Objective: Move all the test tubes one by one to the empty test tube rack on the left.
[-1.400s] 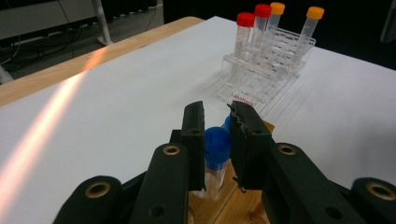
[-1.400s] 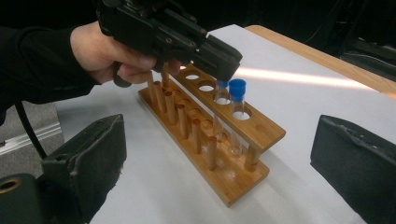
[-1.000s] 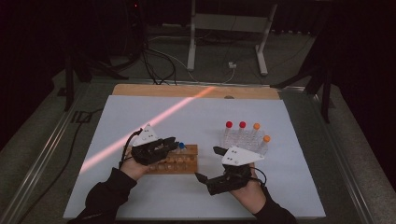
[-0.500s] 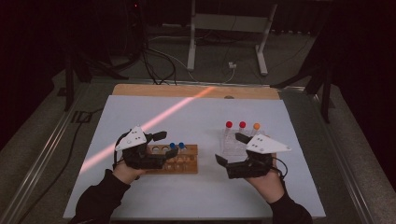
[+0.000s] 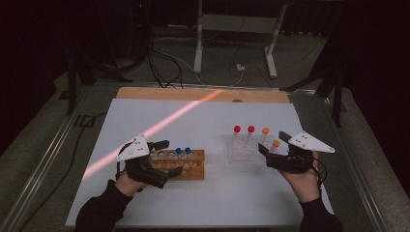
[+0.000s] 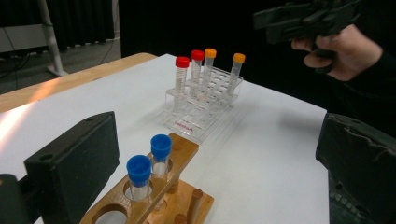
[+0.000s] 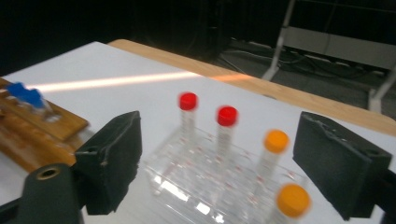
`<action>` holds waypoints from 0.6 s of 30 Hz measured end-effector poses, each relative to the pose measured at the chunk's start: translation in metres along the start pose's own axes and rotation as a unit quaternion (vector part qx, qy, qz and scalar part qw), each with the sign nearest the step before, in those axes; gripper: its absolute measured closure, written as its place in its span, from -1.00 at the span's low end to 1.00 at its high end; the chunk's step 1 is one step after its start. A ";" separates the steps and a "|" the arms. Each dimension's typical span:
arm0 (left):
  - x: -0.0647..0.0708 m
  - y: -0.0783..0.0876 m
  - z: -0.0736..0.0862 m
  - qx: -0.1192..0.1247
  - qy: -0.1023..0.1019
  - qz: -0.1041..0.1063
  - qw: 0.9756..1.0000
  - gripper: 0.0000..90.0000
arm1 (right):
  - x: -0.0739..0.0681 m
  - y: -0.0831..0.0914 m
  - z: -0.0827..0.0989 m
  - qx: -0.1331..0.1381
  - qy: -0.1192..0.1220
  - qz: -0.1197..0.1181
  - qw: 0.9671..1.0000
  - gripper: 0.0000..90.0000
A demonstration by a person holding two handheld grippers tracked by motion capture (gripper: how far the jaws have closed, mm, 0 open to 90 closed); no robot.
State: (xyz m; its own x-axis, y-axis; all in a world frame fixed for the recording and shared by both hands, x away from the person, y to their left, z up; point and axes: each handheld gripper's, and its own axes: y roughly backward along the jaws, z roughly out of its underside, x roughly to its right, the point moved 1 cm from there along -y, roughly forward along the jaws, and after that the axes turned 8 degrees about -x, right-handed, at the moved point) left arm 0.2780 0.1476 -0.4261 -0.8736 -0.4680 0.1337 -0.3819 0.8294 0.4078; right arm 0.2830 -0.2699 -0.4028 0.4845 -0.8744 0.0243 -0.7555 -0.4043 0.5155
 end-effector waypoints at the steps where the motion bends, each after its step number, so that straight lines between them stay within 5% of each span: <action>1: 0.001 0.000 0.001 -0.001 -0.001 0.001 1.000 -0.99 | 0.003 -0.001 0.003 -0.004 -0.003 0.006 1.000 -0.65; 11: 0.004 0.001 0.005 -0.005 -0.011 0.000 1.000 -0.99 | 0.026 -0.005 0.025 -0.044 -0.007 0.047 0.998 -0.40; 18: 0.004 0.002 0.005 -0.003 -0.013 -0.002 1.000 -0.99 | 0.038 -0.015 0.039 -0.073 -0.030 0.037 0.996 -0.15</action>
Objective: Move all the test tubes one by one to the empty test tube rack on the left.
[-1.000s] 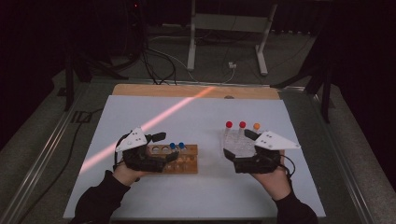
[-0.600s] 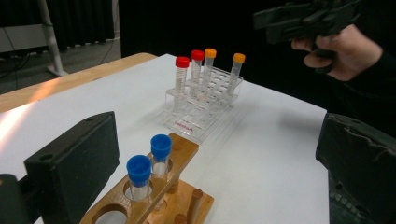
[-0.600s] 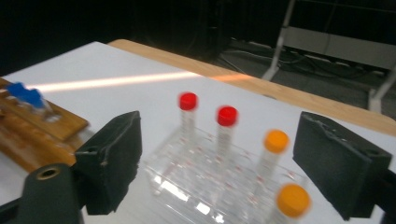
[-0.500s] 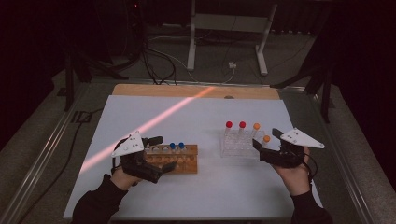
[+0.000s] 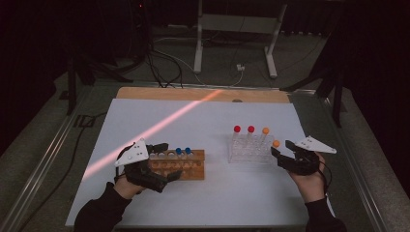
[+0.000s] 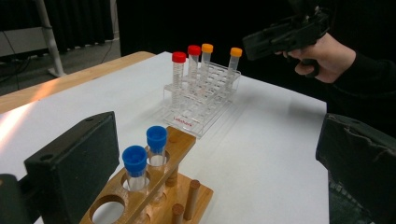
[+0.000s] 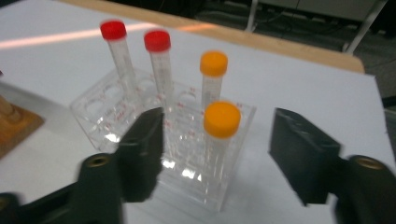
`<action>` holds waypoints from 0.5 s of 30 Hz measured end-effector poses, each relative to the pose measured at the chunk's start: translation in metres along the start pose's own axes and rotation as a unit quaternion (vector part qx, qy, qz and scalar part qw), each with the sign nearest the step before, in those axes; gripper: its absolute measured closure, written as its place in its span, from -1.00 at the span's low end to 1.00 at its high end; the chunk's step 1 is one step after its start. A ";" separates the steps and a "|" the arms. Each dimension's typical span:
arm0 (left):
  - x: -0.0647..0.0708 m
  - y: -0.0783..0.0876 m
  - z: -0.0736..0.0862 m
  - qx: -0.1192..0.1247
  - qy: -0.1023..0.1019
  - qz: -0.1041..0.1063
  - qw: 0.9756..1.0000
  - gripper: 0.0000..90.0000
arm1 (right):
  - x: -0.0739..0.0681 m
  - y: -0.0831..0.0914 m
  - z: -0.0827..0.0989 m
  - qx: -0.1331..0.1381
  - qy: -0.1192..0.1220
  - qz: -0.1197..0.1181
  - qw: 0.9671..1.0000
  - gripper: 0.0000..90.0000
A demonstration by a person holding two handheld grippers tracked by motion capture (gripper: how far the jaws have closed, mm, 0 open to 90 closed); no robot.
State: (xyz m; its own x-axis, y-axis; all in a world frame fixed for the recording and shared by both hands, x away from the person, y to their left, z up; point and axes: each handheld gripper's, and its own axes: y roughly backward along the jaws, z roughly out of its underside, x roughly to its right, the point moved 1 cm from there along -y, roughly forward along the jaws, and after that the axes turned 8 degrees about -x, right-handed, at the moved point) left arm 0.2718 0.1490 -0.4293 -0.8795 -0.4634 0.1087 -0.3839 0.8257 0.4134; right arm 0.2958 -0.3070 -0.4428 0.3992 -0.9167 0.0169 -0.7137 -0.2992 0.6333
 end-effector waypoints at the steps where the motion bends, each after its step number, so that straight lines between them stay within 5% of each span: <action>1: 0.000 0.000 0.000 0.000 0.000 -0.001 1.000 -0.99 | 0.001 -0.002 0.001 -0.005 -0.002 -0.003 1.000 -0.10; 15: 0.002 -0.002 0.000 -0.006 -0.004 0.002 1.000 -0.99 | 0.004 -0.023 0.008 -0.047 -0.010 -0.024 0.999 0.48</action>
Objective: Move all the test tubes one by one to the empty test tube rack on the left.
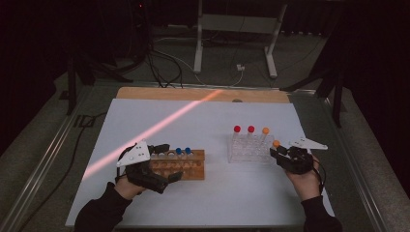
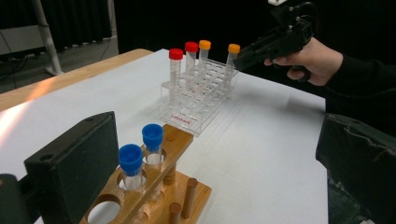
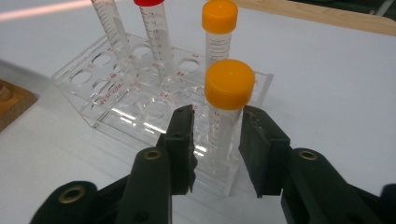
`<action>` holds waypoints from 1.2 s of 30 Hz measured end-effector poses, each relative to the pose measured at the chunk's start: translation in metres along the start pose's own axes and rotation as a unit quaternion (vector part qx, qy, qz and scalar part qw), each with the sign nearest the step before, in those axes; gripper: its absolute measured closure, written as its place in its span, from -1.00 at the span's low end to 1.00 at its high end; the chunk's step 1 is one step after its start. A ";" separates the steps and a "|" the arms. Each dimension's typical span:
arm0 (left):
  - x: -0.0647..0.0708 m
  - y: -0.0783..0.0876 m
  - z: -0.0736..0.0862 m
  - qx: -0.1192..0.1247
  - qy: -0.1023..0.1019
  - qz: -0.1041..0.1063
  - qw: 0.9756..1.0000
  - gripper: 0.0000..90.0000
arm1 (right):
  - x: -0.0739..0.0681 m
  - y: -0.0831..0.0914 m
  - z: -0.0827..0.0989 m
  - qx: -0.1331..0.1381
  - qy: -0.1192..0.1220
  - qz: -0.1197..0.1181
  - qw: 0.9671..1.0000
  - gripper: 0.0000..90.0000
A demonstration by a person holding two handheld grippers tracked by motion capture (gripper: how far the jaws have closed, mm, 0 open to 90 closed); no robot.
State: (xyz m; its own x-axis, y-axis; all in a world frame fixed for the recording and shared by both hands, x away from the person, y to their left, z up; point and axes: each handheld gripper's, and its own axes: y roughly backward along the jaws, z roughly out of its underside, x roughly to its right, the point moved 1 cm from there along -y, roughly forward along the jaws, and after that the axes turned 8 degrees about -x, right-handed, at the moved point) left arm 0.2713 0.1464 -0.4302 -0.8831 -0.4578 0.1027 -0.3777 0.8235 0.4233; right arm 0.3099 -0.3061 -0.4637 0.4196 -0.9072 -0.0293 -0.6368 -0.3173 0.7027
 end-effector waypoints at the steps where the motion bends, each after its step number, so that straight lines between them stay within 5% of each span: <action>1: 0.000 0.000 0.000 0.000 0.000 0.001 1.000 -0.99 | 0.000 -0.001 0.000 -0.003 0.000 0.001 1.000 0.50; 20: 0.000 0.000 0.000 -0.001 0.000 0.003 1.000 -0.99 | -0.002 -0.006 -0.006 -0.014 0.016 0.021 1.000 0.66; 36: -0.001 0.000 0.000 -0.007 -0.001 0.004 1.000 -0.99 | -0.015 0.035 -0.026 0.040 0.047 0.041 0.997 0.66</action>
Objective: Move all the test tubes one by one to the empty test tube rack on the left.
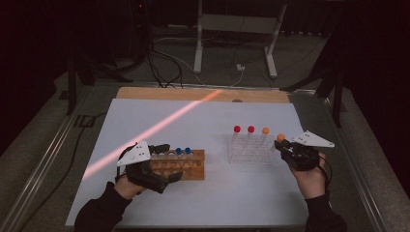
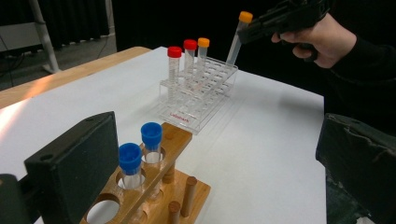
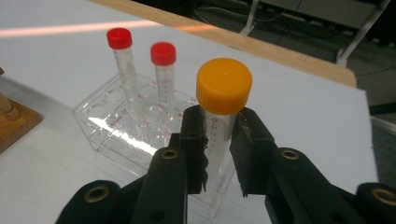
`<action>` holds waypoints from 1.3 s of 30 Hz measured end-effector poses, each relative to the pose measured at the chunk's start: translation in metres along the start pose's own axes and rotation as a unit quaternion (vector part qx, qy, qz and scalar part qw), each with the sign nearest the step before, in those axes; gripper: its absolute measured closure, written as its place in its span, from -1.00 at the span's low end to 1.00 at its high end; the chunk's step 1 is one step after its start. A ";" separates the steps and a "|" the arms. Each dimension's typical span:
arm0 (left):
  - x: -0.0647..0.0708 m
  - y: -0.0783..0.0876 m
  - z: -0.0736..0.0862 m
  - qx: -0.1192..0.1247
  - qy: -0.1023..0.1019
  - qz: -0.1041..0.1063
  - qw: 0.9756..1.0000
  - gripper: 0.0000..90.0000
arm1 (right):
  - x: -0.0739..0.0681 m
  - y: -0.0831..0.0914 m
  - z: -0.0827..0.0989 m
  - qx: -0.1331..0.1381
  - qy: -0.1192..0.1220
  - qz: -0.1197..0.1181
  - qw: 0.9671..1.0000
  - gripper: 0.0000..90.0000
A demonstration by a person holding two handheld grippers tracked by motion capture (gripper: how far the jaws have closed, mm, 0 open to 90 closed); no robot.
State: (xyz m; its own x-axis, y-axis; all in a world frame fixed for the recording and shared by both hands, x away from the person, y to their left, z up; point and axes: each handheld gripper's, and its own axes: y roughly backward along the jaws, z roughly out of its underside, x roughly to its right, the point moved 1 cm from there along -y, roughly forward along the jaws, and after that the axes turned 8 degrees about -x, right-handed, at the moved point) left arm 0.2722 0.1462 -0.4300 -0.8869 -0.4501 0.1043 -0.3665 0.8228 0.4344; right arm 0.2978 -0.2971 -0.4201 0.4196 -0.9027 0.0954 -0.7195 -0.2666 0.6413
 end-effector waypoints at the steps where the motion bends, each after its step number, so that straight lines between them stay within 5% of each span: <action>1: 0.000 0.000 0.000 0.000 0.000 0.001 1.000 -0.99 | -0.001 0.002 -0.001 0.004 0.002 0.001 1.000 0.66; 8: 0.000 0.000 0.000 0.000 0.001 0.004 1.000 -0.99 | -0.010 0.014 -0.008 0.022 0.016 -0.009 1.000 0.66; 15: 0.002 -0.001 -0.001 -0.002 -0.001 0.007 1.000 -0.99 | -0.029 0.019 -0.014 0.031 0.033 -0.048 0.998 0.66; 26: 0.005 -0.004 -0.002 -0.011 -0.002 0.008 1.000 -0.99 | -0.062 0.013 -0.016 0.023 0.063 -0.113 0.991 0.66; 39: 0.012 -0.006 -0.006 -0.021 -0.005 0.016 1.000 -0.99 | -0.097 0.000 -0.015 0.001 0.100 -0.162 0.982 0.66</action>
State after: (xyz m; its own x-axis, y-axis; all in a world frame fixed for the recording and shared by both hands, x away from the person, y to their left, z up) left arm 0.2651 0.1333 -0.4264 -0.9009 -0.4197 0.1103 -0.3252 0.8213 0.4687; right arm 0.2653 -0.2046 -0.4181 0.7266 -0.6863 0.0338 -0.5311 -0.5298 0.6612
